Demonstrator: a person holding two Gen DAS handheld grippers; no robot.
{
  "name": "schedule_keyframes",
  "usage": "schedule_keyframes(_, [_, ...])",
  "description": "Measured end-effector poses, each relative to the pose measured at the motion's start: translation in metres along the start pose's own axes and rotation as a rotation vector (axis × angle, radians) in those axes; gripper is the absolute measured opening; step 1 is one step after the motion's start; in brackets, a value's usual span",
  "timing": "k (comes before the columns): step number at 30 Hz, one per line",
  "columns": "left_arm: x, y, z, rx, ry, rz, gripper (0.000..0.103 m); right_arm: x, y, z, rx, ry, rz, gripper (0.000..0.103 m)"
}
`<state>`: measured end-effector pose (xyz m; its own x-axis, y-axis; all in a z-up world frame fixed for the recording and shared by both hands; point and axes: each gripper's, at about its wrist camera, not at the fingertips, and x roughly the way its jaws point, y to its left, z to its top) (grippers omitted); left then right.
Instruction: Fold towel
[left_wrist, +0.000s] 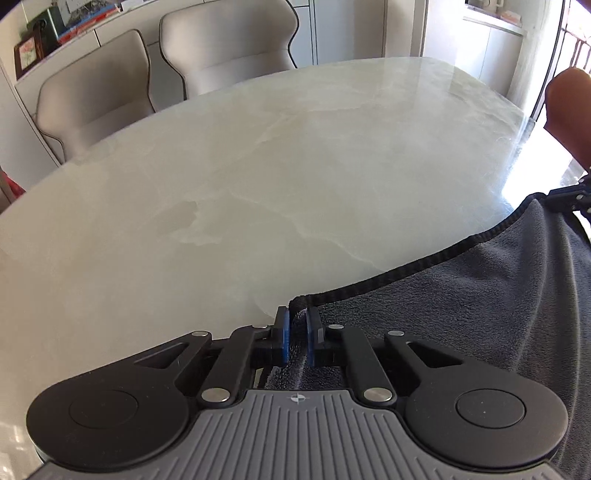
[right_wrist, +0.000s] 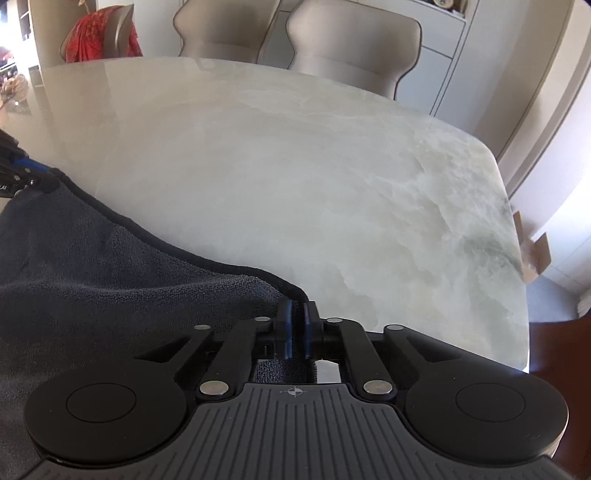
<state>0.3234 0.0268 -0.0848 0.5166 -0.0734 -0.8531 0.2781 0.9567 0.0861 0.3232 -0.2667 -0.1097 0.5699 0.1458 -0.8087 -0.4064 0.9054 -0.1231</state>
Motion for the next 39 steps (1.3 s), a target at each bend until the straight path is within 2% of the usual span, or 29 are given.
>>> schedule_keyframes(4, [0.002,0.008,0.002,-0.034,0.000,0.009,0.007,-0.003,-0.008,0.005,0.034,-0.025,-0.017,0.003])
schedule_keyframes(14, [0.004,0.012,0.006,-0.058,0.000,0.045,0.007,0.010,-0.012,0.022,0.028,-0.040,-0.045,0.003])
schedule_keyframes(18, [0.001,0.015,0.004,-0.079,-0.001,0.040,0.008,0.018,-0.012,0.021,0.022,0.005,-0.049,0.005])
schedule_keyframes(21, [-0.007,0.017,0.001,-0.104,0.005,0.057,0.017,0.014,-0.010,0.015,0.010,0.017,-0.079,0.009])
schedule_keyframes(23, [-0.016,0.019,0.000,-0.122,0.010,0.064,0.021,0.005,-0.010,0.012,0.015,0.016,-0.102,0.019])
schedule_keyframes(24, [-0.021,0.019,-0.002,-0.123,0.007,0.069,0.023,0.001,-0.011,0.010,0.019,0.013,-0.109,0.029])
schedule_keyframes(25, [-0.027,0.019,-0.004,-0.121,0.001,0.074,0.027,-0.005,-0.010,0.009,0.022,0.007,-0.112,0.031])
schedule_keyframes(28, [-0.044,0.016,-0.012,-0.117,-0.016,0.087,0.038,-0.020,-0.006,0.004,0.021,0.002,-0.116,0.031])
schedule_keyframes(35, [-0.100,0.006,-0.046,-0.155,-0.062,0.132,0.051,-0.064,0.008,-0.017,0.035,-0.014,-0.153,0.031])
schedule_keyframes(39, [-0.126,-0.004,-0.080,-0.207,-0.065,0.128,0.061,-0.091,0.016,-0.045,0.100,-0.008,-0.111,0.037])
